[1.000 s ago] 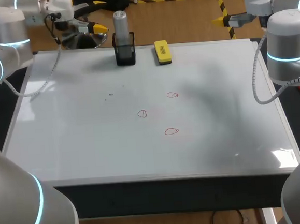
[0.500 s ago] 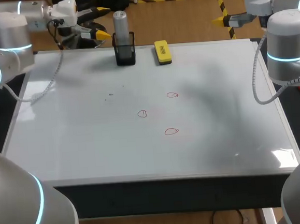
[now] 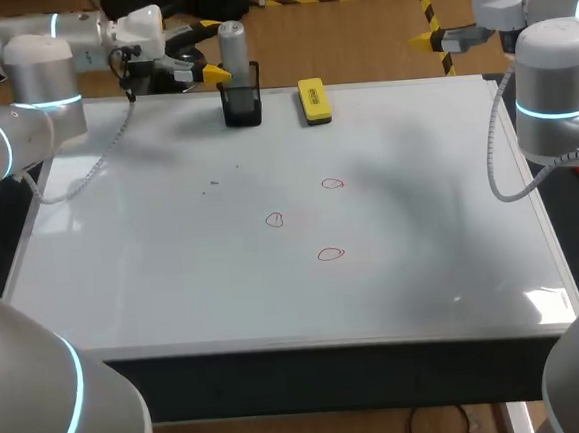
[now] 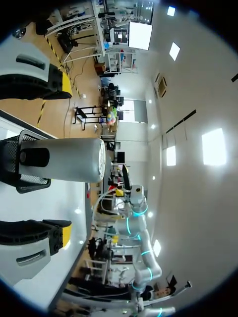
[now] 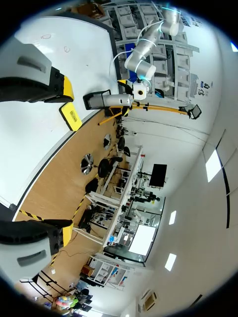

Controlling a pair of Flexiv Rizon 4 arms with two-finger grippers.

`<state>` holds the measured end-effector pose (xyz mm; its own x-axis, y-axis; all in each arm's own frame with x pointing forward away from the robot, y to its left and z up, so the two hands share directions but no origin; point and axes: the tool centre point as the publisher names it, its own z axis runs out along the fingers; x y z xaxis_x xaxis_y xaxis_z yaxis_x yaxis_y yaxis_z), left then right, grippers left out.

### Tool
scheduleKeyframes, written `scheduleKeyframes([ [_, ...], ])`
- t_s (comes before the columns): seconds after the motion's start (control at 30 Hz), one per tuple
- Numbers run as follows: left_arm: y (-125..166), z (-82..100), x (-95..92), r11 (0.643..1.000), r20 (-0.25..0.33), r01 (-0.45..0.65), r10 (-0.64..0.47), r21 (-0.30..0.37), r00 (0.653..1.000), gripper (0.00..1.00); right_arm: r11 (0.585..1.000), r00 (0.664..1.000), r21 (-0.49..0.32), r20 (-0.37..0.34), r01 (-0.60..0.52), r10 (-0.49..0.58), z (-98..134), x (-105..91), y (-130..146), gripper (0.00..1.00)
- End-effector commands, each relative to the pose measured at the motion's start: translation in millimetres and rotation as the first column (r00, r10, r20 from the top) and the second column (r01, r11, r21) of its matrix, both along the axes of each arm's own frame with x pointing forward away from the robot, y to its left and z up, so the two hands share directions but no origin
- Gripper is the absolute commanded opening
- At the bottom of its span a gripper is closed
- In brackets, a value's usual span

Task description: Pick up the inspection probe, press it on each red-marked spot on the whiteboard one by one, put down the probe, pick up the eraser, and wipe off all the red marks.

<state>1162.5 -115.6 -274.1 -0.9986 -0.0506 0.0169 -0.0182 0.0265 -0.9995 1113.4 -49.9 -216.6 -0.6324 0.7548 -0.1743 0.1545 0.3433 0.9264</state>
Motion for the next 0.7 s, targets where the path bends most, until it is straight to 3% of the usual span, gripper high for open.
scheduleKeyframes([
  [0.03,-7,-0.1,-3.3,0.991,0.007,-0.132,0.132,0.009,0.991,1.00,1.000,1.000,-0.002,-0.002,0.000,0.000,0,0.5,0,1.00],
  [0.7,-26,-8.2,4.9,0.993,0.006,-0.112,0.112,0.037,0.994,1.00,1.000,1.000,-0.002,-0.002,0.000,0.000,0,0.5,0,1.00],
])
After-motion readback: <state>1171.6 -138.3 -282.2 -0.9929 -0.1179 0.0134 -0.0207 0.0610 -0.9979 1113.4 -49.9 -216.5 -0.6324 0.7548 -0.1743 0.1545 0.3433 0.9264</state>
